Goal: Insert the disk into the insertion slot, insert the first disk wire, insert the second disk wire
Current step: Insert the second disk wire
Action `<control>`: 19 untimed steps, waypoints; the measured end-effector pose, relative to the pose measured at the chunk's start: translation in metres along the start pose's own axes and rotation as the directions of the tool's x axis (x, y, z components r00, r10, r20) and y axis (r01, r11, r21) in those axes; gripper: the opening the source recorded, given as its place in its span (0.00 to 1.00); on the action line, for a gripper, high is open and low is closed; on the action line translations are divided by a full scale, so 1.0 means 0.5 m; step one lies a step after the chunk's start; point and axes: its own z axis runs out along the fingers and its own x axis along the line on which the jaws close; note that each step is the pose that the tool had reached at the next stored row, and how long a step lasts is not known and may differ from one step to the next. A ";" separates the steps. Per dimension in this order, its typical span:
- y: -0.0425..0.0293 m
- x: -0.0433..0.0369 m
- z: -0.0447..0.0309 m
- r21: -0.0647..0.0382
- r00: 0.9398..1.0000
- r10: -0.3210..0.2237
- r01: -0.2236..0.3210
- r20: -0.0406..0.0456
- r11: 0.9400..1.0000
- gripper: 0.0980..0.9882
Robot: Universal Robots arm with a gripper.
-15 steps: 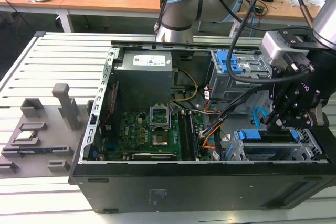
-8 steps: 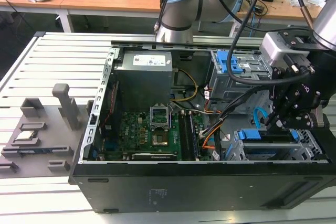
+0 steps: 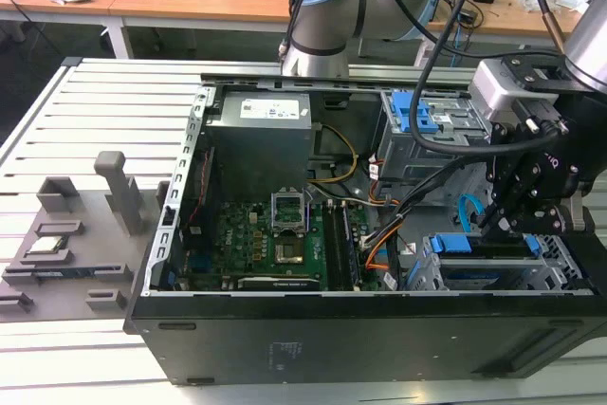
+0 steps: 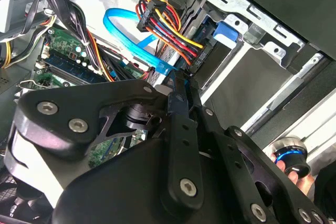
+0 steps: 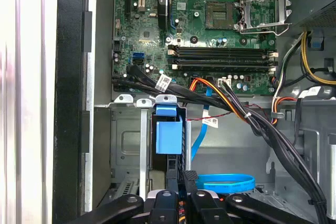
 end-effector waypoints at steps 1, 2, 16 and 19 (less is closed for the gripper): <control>0.000 0.000 -0.001 0.000 1.000 0.000 0.000 0.000 1.000 0.07; 0.000 0.000 -0.002 0.000 1.000 0.000 0.000 0.000 1.000 0.07; 0.000 0.007 -0.002 0.000 1.000 -0.001 0.001 0.022 1.000 0.07; 0.000 0.007 0.000 0.000 1.000 -0.001 0.001 0.026 1.000 0.07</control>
